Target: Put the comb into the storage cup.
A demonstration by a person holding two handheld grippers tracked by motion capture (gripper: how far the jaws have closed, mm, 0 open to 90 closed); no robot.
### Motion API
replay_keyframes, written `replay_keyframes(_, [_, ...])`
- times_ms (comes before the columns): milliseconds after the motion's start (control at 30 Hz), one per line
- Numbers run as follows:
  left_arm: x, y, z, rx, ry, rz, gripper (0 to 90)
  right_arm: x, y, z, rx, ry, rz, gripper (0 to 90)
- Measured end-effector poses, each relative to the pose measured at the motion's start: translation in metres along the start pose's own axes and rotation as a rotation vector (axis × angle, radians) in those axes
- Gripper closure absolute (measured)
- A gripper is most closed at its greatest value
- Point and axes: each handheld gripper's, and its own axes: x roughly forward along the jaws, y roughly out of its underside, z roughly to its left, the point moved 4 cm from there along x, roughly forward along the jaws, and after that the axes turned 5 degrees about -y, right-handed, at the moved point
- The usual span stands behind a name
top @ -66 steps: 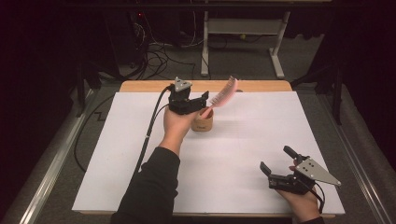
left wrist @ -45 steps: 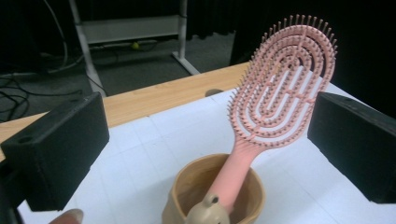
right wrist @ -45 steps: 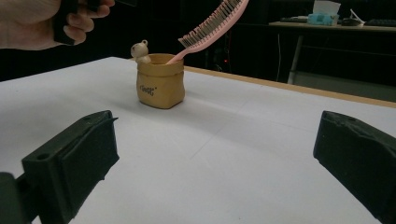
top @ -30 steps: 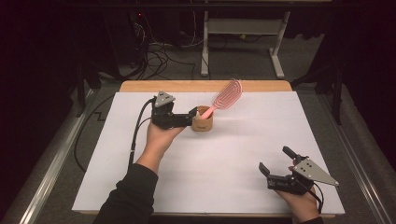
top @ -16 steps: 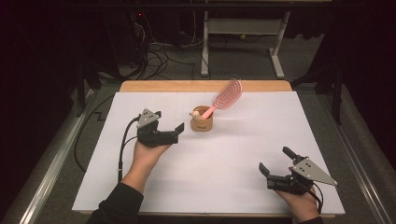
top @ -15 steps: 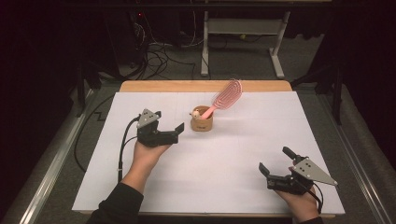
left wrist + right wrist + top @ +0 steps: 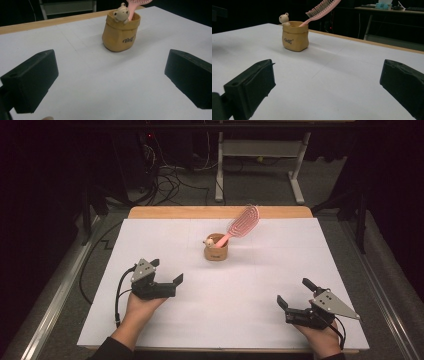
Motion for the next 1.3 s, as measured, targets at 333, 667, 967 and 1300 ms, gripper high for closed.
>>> replay_keyframes(333, [-0.042,0.025,-0.004,0.072,-0.022,-0.074,0.0,0.0,0.002,-0.001,0.006,0.0,0.0,0.3])
replay_keyframes(667, [-0.047,0.034,0.01,0.013,0.022,-0.109,0.0,-0.009,0.002,-0.007,0.053,0.064,-0.008,0.3])
replay_keyframes(967, [-0.053,0.029,0.007,0.008,0.01,-0.137,0.0,-0.016,0.0,-0.006,0.062,0.067,-0.027,0.4])
replay_keyframes(1300, [-0.051,0.027,0.004,0.043,-0.011,-0.119,0.0,-0.02,-0.001,-0.011,0.047,0.059,-0.038,0.3])
